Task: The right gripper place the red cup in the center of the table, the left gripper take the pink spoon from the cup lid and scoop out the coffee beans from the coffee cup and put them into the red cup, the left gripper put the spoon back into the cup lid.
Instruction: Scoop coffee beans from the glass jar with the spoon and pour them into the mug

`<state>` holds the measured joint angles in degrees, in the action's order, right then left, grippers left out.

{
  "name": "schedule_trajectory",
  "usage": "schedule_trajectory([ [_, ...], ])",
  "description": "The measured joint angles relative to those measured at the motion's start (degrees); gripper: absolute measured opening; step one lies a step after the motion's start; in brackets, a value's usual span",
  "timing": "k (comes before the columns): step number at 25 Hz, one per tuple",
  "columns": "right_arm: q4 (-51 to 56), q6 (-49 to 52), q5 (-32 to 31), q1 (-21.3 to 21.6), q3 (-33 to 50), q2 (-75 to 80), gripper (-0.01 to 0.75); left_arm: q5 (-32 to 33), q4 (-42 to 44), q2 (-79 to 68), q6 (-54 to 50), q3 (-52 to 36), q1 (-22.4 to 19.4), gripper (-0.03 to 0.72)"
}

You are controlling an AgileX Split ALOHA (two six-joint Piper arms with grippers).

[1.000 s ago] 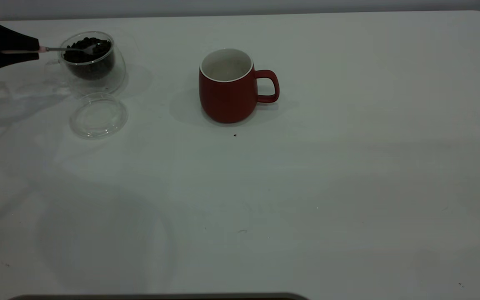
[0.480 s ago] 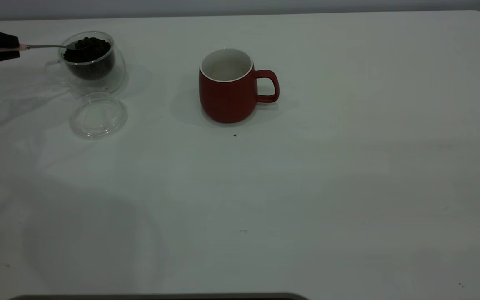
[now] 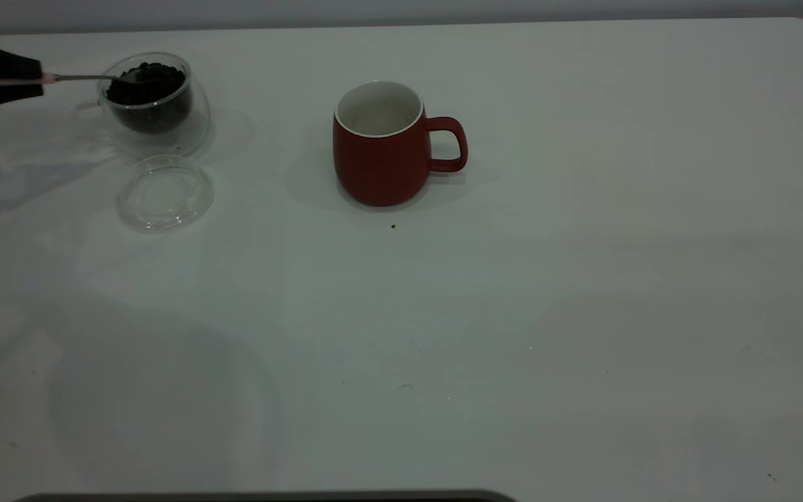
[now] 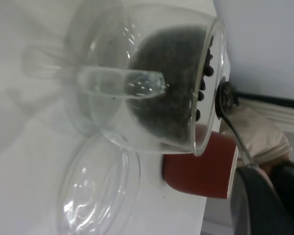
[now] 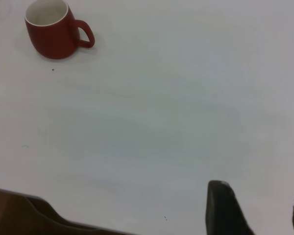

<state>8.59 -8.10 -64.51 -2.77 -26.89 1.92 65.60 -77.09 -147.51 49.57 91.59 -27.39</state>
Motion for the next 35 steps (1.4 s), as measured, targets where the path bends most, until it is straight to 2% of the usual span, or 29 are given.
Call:
schedule_trajectory([
  [23,0.00,0.00,0.00,0.00,0.00,0.00,0.371,0.00,-4.00,0.00,-1.29,0.00,18.49,0.113],
  [29,0.00,0.00,0.00,0.00,0.00,0.00,0.371,0.02,-4.12,0.00,0.07,0.00,21.60,0.113],
  [35,0.00,0.00,0.00,0.00,0.00,0.00,0.371,0.07,-4.27,0.00,2.90,0.00,22.22,0.113],
])
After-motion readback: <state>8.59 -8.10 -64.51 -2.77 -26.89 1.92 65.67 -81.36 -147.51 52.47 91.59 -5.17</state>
